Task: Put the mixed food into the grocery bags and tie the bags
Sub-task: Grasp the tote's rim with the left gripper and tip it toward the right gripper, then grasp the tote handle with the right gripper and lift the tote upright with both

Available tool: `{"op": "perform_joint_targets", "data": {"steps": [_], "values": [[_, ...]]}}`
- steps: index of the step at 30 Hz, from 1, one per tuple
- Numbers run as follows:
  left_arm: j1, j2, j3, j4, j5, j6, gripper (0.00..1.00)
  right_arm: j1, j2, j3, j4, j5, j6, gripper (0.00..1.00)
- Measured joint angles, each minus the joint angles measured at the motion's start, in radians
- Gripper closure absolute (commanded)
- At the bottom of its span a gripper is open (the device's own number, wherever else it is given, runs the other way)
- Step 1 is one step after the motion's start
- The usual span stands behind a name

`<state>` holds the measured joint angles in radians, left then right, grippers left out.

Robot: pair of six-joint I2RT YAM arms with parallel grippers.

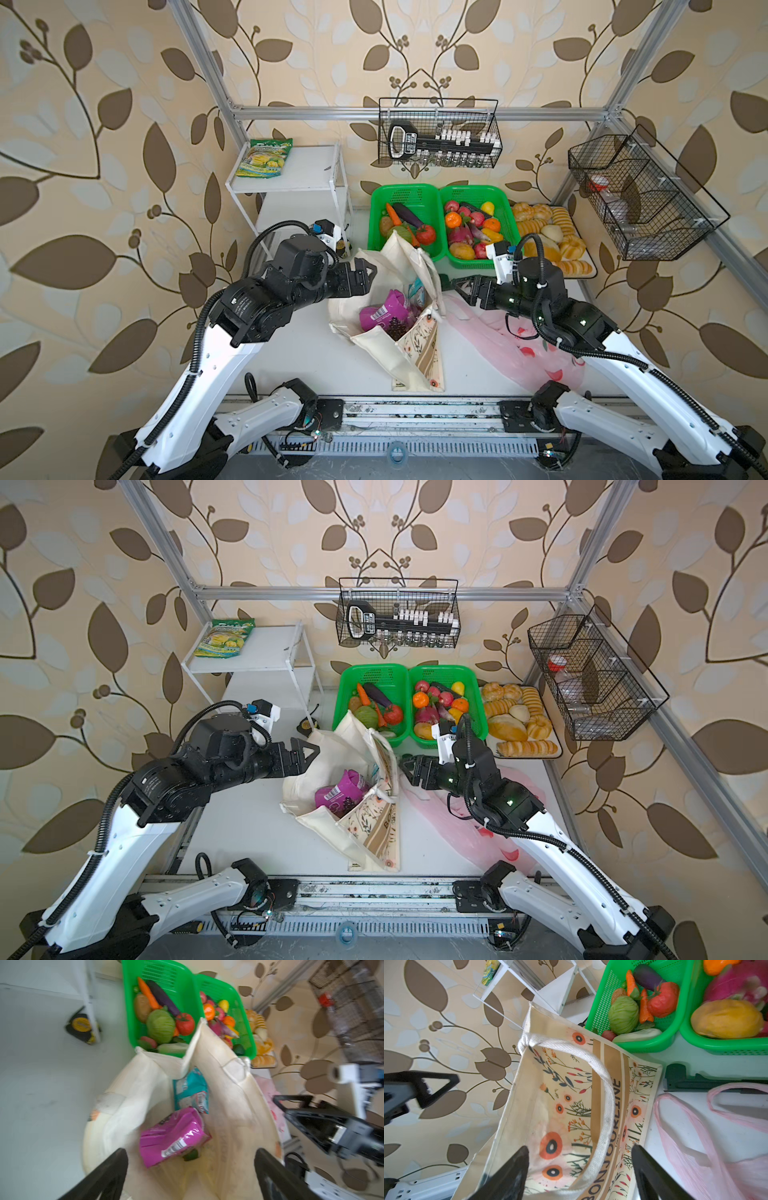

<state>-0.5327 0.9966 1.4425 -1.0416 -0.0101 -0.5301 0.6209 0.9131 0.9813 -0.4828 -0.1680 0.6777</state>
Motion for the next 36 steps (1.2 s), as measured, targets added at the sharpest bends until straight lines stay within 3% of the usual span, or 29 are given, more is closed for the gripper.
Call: {"op": "perform_joint_targets", "data": {"steps": [4,7,9,12,16,24,29,36], "values": [[0.19,-0.003,-0.144,-0.004,0.016,-0.006,0.01,0.044,0.024,0.044,0.0,0.003,-0.006,0.21],[0.354,-0.02,-0.306,0.041,0.154,-0.019,0.06,0.071,0.036,0.053,0.008,0.011,-0.006,0.21],[0.399,-0.035,-0.399,0.086,0.279,-0.032,0.09,0.085,0.05,0.054,0.009,0.019,-0.005,0.21],[0.402,-0.056,-0.441,0.128,0.425,-0.04,0.12,0.098,0.074,0.054,0.009,0.027,-0.005,0.21],[0.402,-0.068,-0.423,0.159,0.541,-0.023,0.2,0.114,0.104,0.059,0.01,0.035,-0.005,0.21],[0.401,-0.074,-0.427,0.311,0.751,-0.098,0.61,0.242,0.238,0.169,0.048,0.071,0.009,0.23],[0.379,-0.071,-0.447,0.408,0.812,-0.153,0.66,0.291,0.322,0.219,0.075,0.09,0.043,0.26],[0.23,-0.003,-0.452,0.504,0.812,-0.2,0.7,0.357,0.423,0.325,0.074,0.108,0.059,0.26]]}}
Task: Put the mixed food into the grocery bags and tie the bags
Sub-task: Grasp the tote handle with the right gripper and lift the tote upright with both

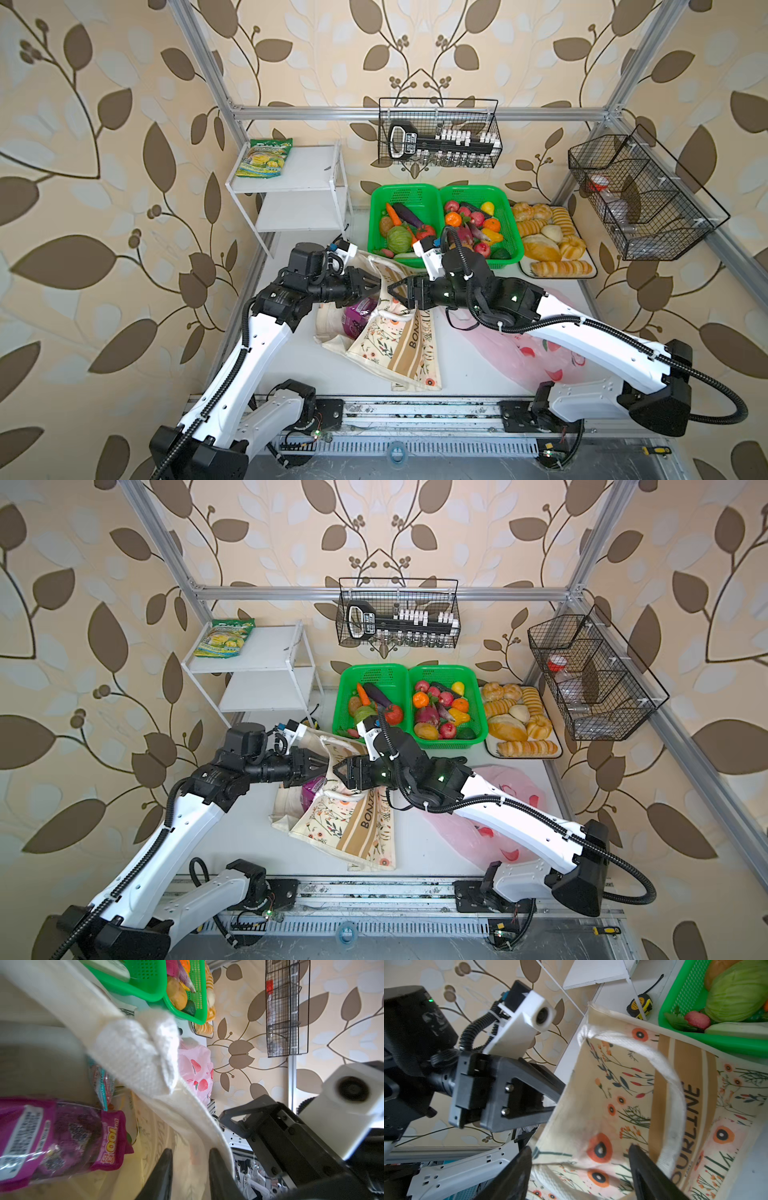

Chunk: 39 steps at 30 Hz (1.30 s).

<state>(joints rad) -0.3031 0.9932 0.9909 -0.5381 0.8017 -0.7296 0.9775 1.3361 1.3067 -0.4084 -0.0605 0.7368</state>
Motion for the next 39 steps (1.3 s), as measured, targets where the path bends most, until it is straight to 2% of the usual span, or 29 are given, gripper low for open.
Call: {"op": "perform_joint_targets", "data": {"steps": [4,14,18,23,24,25,29,32,35,39], "values": [[-0.05,0.033,0.0,0.069,-0.003,-0.04,0.73,0.024,0.009,0.012,-0.014,0.021,0.004,0.27],[-0.132,0.1,0.01,0.145,-0.034,-0.068,0.76,0.035,0.005,0.018,-0.089,0.104,0.003,0.39],[-0.176,0.126,0.019,0.176,-0.061,-0.088,0.77,0.037,-0.01,0.025,-0.124,0.128,-0.008,0.66],[-0.211,0.145,0.054,0.184,-0.084,-0.091,0.77,0.036,-0.049,0.013,-0.146,0.166,-0.008,0.95],[-0.215,0.145,0.065,0.181,-0.086,-0.089,0.76,0.033,-0.064,0.001,-0.149,0.173,-0.008,1.0],[-0.216,0.144,0.077,0.179,-0.087,-0.085,0.75,0.028,-0.078,-0.011,-0.15,0.18,-0.006,1.0],[-0.222,0.14,0.138,0.153,-0.099,-0.049,0.59,-0.006,-0.134,-0.064,-0.159,0.203,-0.001,1.0],[-0.222,0.121,0.192,0.077,-0.16,0.003,0.33,-0.04,-0.172,-0.103,-0.171,0.211,0.0,1.0],[-0.222,0.068,0.236,-0.047,-0.338,0.052,0.12,-0.072,-0.203,-0.13,-0.179,0.211,0.0,1.0],[-0.21,-0.048,0.249,-0.25,-0.67,0.068,0.01,-0.101,-0.238,-0.167,-0.181,0.211,0.005,1.0]]}}
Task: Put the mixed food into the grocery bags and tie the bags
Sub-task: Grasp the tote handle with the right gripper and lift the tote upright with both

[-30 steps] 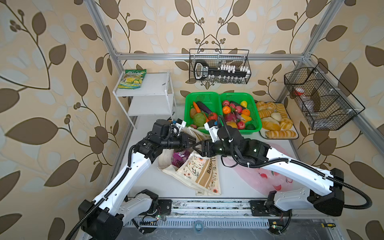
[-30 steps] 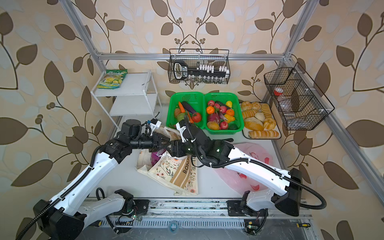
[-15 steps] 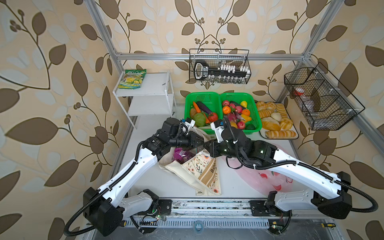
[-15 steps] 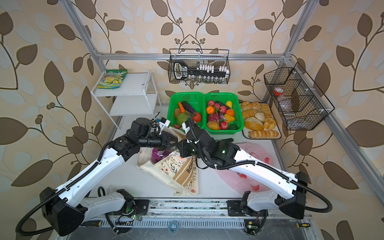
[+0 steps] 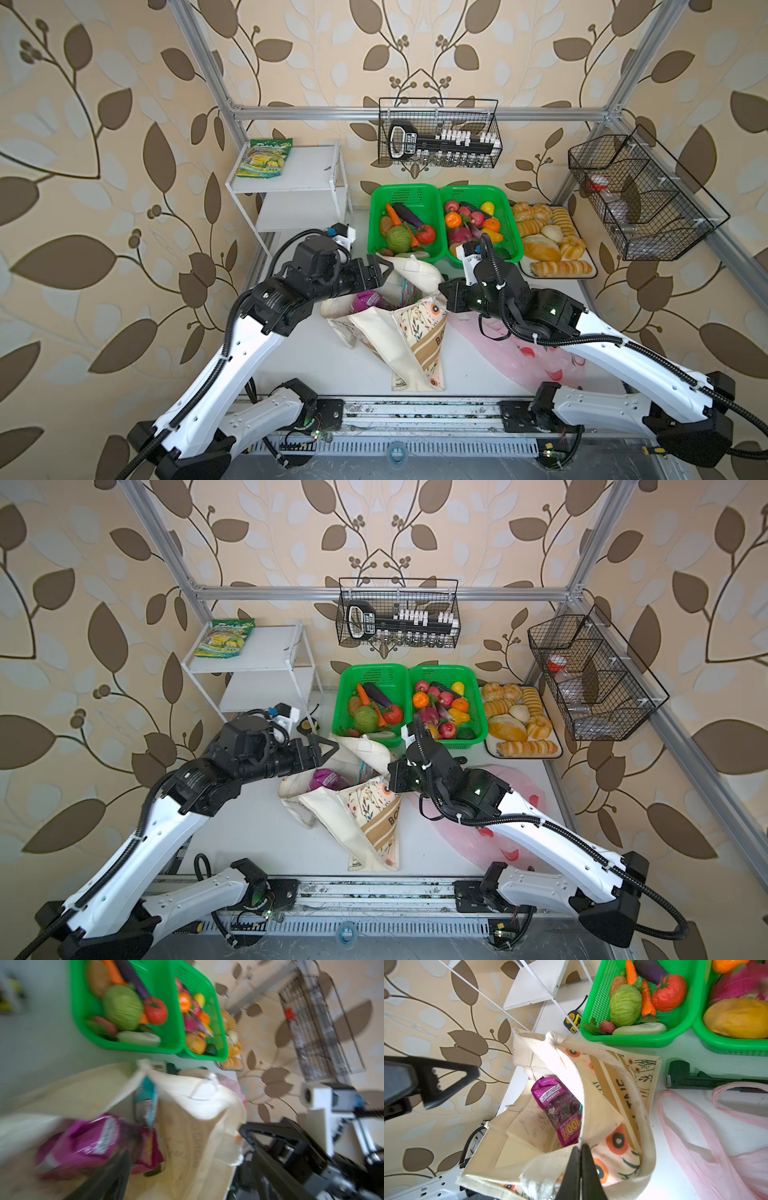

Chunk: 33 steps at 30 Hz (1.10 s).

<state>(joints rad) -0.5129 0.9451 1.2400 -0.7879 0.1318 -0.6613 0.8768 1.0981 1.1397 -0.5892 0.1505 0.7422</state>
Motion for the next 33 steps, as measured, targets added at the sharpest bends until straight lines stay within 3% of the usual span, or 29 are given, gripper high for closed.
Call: {"op": "perform_joint_targets", "data": {"steps": [3,6,11,15,19,26,33], "values": [[0.056,-0.058,-0.039,-0.106,-0.144,-0.006,0.01,-0.015,-0.017,-0.016,0.001,-0.002,0.003,1.0],[0.14,-0.082,-0.137,-0.163,-0.186,-0.019,0.01,-0.025,-0.02,-0.021,0.001,-0.006,0.003,1.0],[0.285,-0.067,-0.326,-0.193,-0.158,-0.054,0.02,-0.028,-0.02,-0.022,0.002,-0.015,0.003,1.0],[0.344,-0.08,-0.397,-0.166,-0.091,-0.077,0.09,-0.029,-0.02,-0.03,0.011,-0.021,0.002,1.0],[0.345,-0.066,-0.452,-0.1,-0.026,-0.09,0.27,-0.04,-0.02,-0.038,0.017,-0.028,0.002,1.0],[0.351,-0.073,-0.514,0.037,0.06,-0.137,0.99,-0.051,-0.026,-0.05,0.034,-0.05,0.002,1.0],[0.351,-0.104,-0.412,0.082,0.195,-0.124,1.0,-0.068,-0.047,-0.05,0.042,-0.066,0.002,1.0]]}}
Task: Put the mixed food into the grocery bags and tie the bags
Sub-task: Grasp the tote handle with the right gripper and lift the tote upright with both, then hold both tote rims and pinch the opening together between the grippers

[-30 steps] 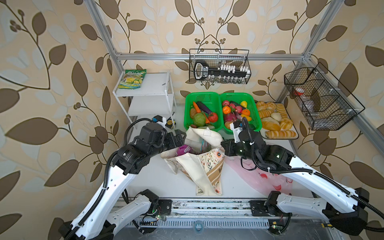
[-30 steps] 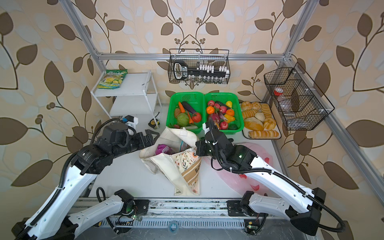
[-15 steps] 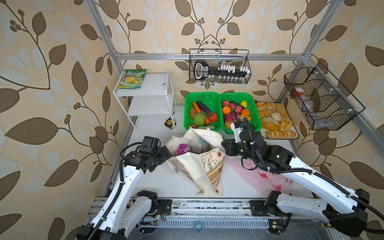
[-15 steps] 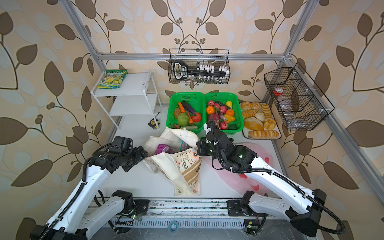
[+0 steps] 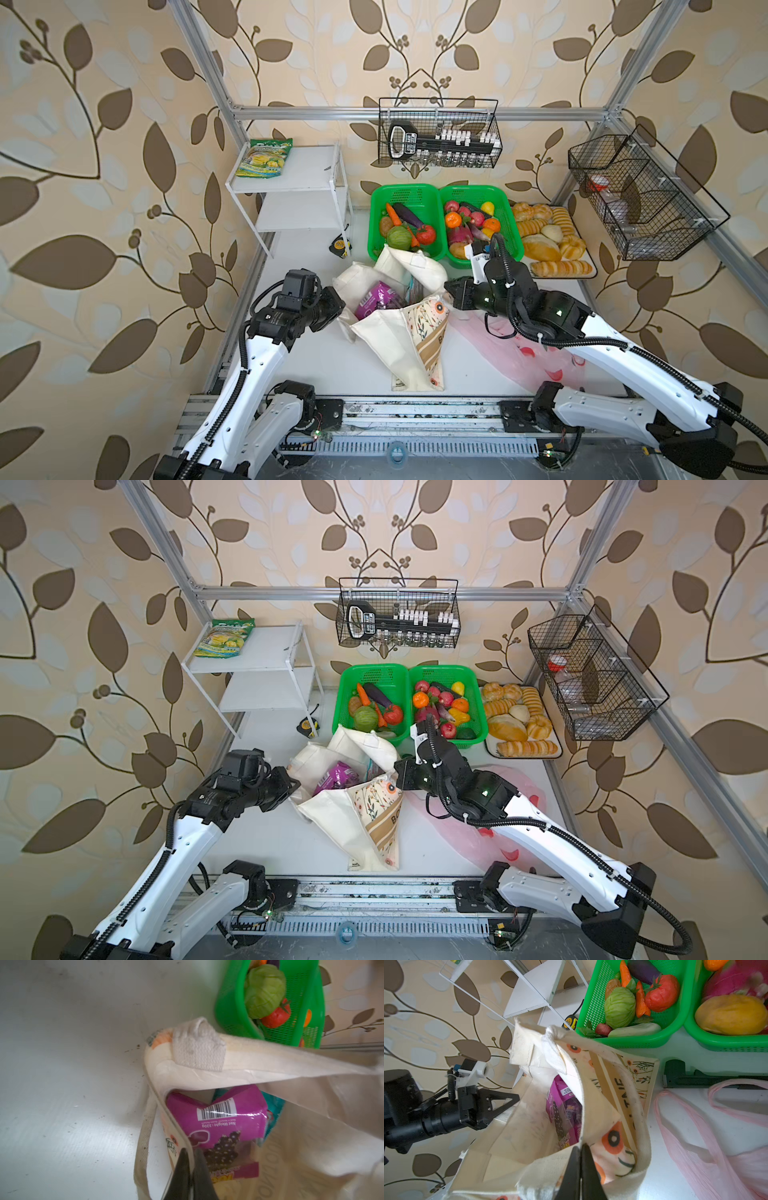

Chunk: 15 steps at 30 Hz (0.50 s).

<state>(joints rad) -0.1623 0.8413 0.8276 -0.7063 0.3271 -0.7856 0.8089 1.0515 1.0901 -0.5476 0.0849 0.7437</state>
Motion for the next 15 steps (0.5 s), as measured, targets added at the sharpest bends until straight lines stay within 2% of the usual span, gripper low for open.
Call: {"op": "perform_joint_targets", "data": {"steps": [4,8,15], "values": [[-0.011,0.043,0.192,-0.01,0.099,0.057,1.0,-0.004,-0.029,0.0,0.009,-0.003,0.0,1.0],[-0.089,0.071,0.352,-0.049,0.156,0.148,1.0,-0.005,-0.055,0.0,0.003,-0.007,0.001,1.0],[-0.201,0.113,0.359,-0.101,0.165,0.233,1.0,-0.006,-0.039,-0.026,-0.002,-0.037,0.001,0.99]]}}
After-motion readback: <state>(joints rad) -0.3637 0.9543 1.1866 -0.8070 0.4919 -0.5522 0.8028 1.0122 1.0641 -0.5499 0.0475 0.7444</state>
